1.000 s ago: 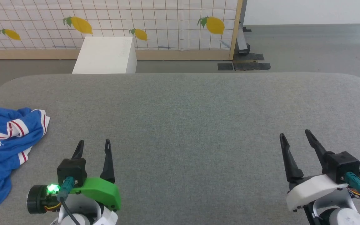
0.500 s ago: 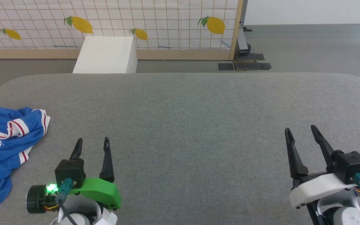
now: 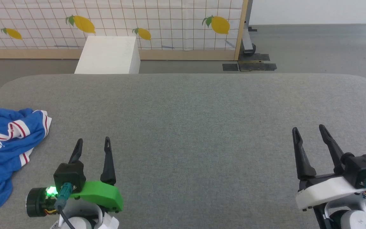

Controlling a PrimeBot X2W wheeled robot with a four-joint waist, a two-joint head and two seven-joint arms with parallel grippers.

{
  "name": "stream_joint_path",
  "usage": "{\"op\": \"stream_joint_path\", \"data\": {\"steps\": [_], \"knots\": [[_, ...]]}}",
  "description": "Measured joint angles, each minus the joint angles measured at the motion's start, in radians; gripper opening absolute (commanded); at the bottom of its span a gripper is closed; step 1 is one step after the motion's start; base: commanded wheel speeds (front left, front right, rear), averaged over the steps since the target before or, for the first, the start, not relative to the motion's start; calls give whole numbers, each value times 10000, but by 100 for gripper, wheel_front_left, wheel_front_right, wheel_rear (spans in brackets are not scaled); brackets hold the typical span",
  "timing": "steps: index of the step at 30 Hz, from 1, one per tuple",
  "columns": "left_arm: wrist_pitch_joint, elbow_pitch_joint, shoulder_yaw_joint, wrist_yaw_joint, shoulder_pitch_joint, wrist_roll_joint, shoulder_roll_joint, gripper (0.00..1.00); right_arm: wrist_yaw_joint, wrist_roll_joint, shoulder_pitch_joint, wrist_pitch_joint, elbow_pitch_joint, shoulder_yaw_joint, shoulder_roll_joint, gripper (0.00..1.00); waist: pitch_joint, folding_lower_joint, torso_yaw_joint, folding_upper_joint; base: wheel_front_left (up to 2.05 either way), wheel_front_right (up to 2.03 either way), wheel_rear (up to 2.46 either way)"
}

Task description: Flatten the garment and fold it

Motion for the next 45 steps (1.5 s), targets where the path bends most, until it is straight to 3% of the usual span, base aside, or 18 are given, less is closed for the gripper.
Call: {"op": "stream_joint_path", "data": {"steps": [45], "knots": [[-926, 36, -249, 263, 1, -355, -2, 100, 0, 437, 239, -955, -119, -56, 0, 100, -13, -2, 105, 0, 0, 0, 0]]}}
